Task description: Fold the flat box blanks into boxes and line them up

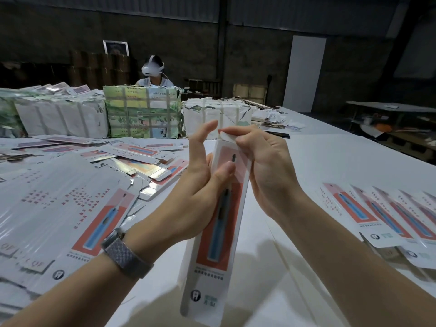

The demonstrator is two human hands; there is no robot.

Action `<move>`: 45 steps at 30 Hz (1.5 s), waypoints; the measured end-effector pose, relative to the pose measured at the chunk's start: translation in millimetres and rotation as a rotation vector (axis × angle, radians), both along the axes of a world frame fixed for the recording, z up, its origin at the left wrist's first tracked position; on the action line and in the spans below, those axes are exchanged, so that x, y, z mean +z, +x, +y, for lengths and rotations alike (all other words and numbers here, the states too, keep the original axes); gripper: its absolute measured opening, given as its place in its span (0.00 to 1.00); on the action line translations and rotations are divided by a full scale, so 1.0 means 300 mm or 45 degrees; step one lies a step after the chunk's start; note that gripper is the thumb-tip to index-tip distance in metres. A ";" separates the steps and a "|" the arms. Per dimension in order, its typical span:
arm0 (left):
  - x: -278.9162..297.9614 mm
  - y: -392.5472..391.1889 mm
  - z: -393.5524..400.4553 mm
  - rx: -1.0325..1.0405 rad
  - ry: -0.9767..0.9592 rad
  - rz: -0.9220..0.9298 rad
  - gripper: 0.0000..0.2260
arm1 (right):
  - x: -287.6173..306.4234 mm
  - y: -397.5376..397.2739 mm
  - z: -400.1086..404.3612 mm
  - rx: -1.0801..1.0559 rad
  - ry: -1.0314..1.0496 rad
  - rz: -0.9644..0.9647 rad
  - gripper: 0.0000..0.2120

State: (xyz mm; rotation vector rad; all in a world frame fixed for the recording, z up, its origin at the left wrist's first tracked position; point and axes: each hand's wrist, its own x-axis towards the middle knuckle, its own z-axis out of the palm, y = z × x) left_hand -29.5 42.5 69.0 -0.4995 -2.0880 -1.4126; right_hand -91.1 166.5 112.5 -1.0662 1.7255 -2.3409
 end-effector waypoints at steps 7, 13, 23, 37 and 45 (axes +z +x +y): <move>0.016 0.010 -0.013 -0.001 -0.022 0.005 0.25 | 0.005 -0.019 0.012 0.043 0.077 0.108 0.14; 0.027 0.012 -0.006 0.078 0.004 -0.002 0.23 | -0.011 -0.027 0.008 -0.074 0.180 0.383 0.14; 0.042 0.021 -0.011 0.034 0.117 -0.067 0.19 | -0.012 -0.034 0.024 -0.145 0.235 0.687 0.12; 0.050 0.008 0.009 0.102 0.299 -0.032 0.09 | -0.037 -0.029 -0.008 -0.550 0.372 0.869 0.14; 0.072 -0.009 -0.011 -0.073 0.687 -0.132 0.08 | -0.022 0.026 -0.022 -0.544 0.833 0.874 0.37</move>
